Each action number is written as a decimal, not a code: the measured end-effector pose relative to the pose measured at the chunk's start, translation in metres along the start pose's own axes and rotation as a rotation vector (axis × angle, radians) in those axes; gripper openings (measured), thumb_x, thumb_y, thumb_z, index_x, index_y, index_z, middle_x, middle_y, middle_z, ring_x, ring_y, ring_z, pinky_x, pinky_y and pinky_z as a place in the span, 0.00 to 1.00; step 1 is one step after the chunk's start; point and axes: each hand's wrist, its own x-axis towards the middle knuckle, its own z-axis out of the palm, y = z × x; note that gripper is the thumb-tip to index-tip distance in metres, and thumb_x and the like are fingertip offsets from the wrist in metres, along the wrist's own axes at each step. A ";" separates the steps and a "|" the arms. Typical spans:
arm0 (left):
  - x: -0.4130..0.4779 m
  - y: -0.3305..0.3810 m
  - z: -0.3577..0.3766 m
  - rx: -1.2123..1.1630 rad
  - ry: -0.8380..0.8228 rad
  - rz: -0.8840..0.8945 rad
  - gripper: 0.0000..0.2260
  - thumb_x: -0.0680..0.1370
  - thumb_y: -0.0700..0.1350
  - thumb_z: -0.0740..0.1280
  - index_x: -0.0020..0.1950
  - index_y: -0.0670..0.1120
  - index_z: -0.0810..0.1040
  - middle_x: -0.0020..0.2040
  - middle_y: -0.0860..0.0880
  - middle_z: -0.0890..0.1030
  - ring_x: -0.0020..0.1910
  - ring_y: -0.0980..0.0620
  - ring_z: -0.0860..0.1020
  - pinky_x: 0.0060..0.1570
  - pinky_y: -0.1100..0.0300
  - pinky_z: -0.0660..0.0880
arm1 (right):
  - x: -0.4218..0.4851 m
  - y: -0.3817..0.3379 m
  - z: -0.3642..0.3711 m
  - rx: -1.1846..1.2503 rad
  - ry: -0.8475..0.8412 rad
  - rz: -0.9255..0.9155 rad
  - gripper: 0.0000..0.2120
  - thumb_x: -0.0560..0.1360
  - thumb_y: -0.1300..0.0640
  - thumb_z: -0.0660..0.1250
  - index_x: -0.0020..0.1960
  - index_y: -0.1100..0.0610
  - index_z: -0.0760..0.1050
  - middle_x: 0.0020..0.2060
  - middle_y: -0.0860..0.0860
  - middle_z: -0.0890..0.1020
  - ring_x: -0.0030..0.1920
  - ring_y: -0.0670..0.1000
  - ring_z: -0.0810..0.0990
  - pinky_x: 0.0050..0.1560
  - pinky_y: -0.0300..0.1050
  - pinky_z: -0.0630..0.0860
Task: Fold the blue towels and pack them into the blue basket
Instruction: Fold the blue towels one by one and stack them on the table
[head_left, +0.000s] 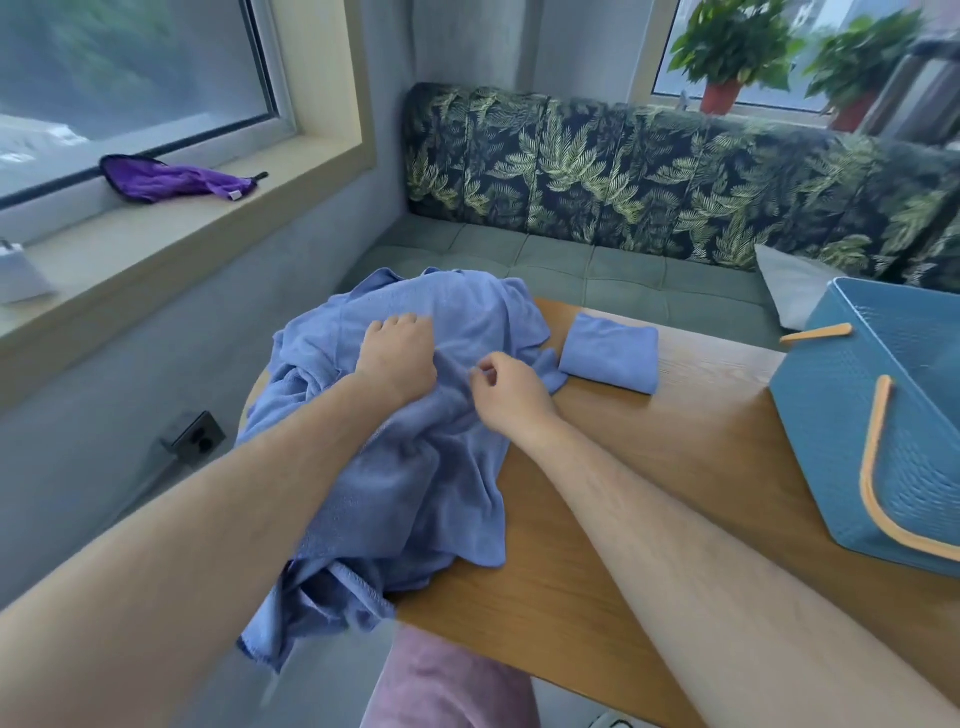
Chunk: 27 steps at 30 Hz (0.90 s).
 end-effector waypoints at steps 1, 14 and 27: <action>-0.004 0.004 -0.006 -0.101 -0.018 -0.019 0.06 0.79 0.40 0.61 0.55 0.42 0.73 0.55 0.43 0.76 0.54 0.40 0.75 0.53 0.51 0.67 | -0.001 -0.001 -0.004 0.082 -0.019 0.076 0.17 0.83 0.45 0.57 0.45 0.56 0.74 0.41 0.50 0.80 0.44 0.53 0.79 0.46 0.49 0.76; -0.099 0.078 -0.053 -0.638 -0.546 0.034 0.15 0.79 0.49 0.67 0.44 0.37 0.79 0.40 0.43 0.84 0.41 0.46 0.83 0.43 0.53 0.81 | -0.067 0.032 -0.050 0.654 0.012 0.350 0.06 0.71 0.61 0.69 0.36 0.57 0.73 0.31 0.55 0.71 0.37 0.50 0.70 0.37 0.46 0.64; -0.102 0.070 0.039 -0.051 -0.182 -0.130 0.23 0.77 0.62 0.64 0.61 0.46 0.76 0.63 0.43 0.73 0.65 0.39 0.68 0.66 0.44 0.63 | -0.126 0.097 -0.067 0.902 -0.101 0.638 0.07 0.77 0.58 0.62 0.41 0.55 0.74 0.37 0.53 0.81 0.36 0.52 0.78 0.38 0.44 0.71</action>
